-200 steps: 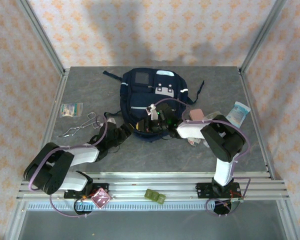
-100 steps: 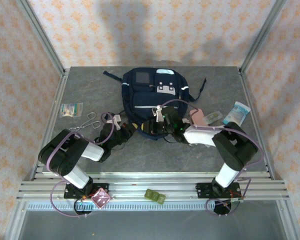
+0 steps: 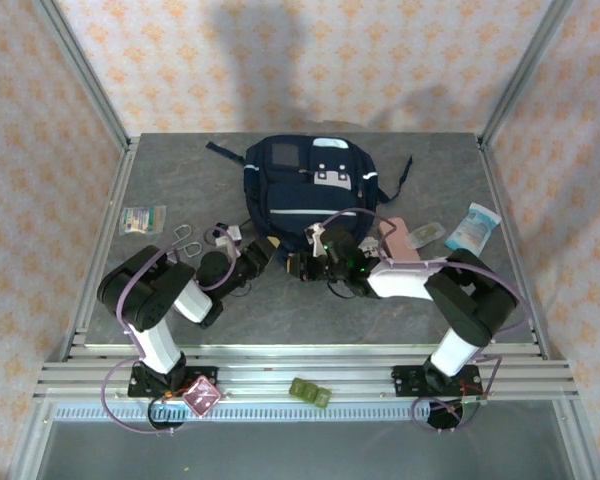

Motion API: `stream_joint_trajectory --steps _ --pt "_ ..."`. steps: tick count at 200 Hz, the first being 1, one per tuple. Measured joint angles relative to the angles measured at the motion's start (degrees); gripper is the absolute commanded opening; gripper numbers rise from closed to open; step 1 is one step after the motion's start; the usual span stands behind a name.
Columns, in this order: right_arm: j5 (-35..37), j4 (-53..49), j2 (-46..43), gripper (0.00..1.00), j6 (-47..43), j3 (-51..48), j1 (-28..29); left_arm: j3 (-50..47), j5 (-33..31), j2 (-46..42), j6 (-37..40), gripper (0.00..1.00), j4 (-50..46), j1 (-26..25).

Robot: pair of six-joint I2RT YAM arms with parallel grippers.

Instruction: Pack the student bag

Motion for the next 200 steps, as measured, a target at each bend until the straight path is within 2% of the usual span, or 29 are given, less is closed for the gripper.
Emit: stream_joint_trajectory --steps 18,67,86,103,130,171,200 --pt "-0.02 0.66 1.73 0.17 -0.02 0.0 0.11 -0.52 0.02 1.57 -1.36 0.61 1.36 0.0" --pt "-0.68 1.16 2.12 0.17 -0.31 0.0 0.28 0.5 -0.37 2.38 -0.81 0.61 -0.22 -0.61" --pt "-0.61 1.33 2.56 0.15 -1.01 0.02 0.46 2.62 -0.31 4.04 -0.42 0.44 -0.85 -0.85" --pt "-0.44 1.6 3.76 0.15 -1.77 0.35 0.57 4.04 -0.35 7.17 -0.48 0.2 -0.66 -0.85" --pt "0.59 1.57 5.05 0.14 -2.71 1.01 1.31 4.94 -0.46 12.7 -3.23 0.0 2.49 -0.72" --pt "2.16 0.63 4.04 0.16 -3.54 0.98 1.84 4.79 0.24 13.27 -4.83 0.0 4.24 -0.39" --pt "1.97 -2.89 -2.08 0.23 -4.33 0.72 2.03 3.91 3.02 7.69 -3.39 0.0 3.96 0.33"
